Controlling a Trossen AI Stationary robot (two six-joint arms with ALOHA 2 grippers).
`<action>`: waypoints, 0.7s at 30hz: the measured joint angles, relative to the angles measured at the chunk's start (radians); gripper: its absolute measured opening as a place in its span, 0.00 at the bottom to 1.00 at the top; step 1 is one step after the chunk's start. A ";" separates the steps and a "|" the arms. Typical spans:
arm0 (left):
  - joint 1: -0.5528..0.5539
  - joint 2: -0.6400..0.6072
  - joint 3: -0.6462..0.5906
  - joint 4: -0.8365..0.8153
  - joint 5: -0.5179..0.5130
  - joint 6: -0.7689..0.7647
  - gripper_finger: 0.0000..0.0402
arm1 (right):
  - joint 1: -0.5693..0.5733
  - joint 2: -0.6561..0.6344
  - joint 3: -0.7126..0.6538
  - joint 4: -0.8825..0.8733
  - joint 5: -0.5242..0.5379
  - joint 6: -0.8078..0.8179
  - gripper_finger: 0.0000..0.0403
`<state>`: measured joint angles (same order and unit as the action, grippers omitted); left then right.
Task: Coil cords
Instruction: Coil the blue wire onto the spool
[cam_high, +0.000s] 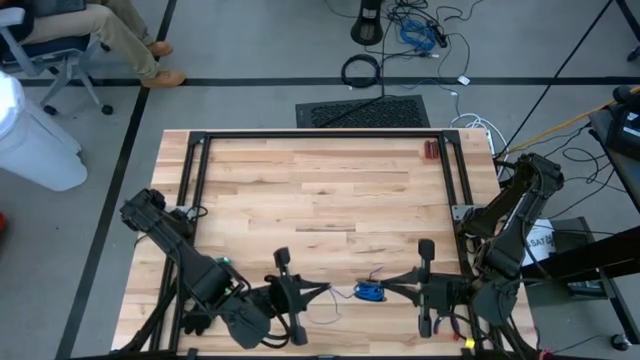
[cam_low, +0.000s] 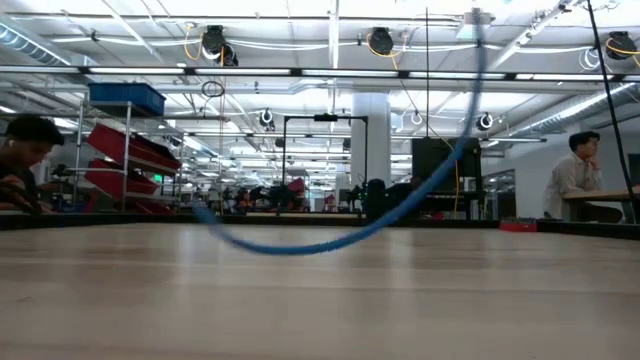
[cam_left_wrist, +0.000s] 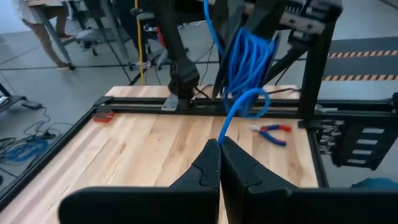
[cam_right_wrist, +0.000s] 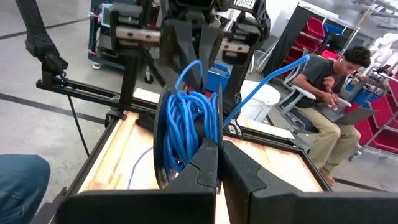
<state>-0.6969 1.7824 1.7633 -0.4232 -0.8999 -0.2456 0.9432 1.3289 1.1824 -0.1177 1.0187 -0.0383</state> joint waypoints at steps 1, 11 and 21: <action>0.001 0.000 0.012 -0.005 0.004 0.005 0.00 | 0.000 0.000 0.000 0.000 0.000 0.000 0.00; 0.010 0.000 0.097 -0.152 0.008 0.002 0.00 | 0.001 0.000 0.000 0.000 0.001 -0.003 0.00; 0.024 0.002 0.110 -0.160 0.008 -0.037 0.00 | 0.001 0.000 0.000 0.001 -0.005 -0.002 0.00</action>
<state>-0.6727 1.7844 1.8728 -0.5834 -0.8917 -0.2825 0.9437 1.3285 1.1824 -0.1167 1.0136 -0.0400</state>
